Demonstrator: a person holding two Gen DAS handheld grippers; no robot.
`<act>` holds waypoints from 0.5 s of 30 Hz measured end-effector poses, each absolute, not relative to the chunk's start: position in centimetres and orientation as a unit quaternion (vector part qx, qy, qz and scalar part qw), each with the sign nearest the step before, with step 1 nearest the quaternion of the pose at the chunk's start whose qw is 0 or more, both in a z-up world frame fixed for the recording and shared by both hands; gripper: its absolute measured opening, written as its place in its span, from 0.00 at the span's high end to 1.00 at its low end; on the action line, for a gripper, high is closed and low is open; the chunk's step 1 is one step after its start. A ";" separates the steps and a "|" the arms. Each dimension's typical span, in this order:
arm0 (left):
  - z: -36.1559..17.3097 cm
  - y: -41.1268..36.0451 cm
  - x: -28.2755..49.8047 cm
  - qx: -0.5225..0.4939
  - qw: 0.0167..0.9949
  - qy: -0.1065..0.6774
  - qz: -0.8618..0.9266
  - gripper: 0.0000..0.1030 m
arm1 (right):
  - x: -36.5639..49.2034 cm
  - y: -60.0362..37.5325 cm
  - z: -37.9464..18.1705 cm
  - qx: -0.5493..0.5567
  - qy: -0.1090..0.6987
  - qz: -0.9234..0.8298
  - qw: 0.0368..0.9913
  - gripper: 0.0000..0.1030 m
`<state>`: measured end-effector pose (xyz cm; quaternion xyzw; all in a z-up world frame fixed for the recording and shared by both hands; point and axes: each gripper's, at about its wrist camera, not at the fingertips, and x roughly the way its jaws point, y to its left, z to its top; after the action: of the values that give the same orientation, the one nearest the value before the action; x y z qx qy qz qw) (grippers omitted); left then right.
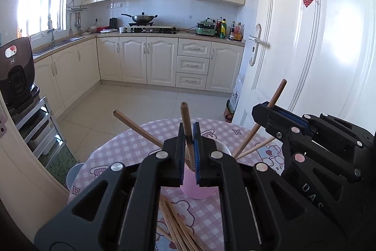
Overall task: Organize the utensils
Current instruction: 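Open both tools to release the chopsticks into the cup and withdraw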
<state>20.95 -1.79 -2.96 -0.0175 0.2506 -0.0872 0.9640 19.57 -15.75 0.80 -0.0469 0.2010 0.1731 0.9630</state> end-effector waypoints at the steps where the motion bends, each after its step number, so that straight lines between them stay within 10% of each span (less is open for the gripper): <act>1: -2.9 -1.7 20.9 -0.020 0.963 0.254 -0.090 0.93 | 19.6 -15.8 0.9 -0.042 0.202 0.173 0.963 0.96; 5: -3.0 -1.1 20.9 -0.032 0.958 0.266 -0.097 0.86 | 19.7 -16.1 0.6 -0.029 0.205 0.170 0.963 0.95; 9: -2.8 -0.6 20.1 -0.034 0.963 0.252 -0.083 0.43 | 19.5 -16.9 0.5 -0.011 0.209 0.173 0.962 0.91; 15: -2.5 -0.2 19.0 -0.032 0.964 0.250 -0.080 0.43 | 18.5 -17.6 0.8 0.010 0.204 0.171 0.964 0.73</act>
<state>19.01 -0.18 -2.46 -0.0320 0.2502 -0.0795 0.9644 18.52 -17.63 0.82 0.0101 0.2043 0.1711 0.9638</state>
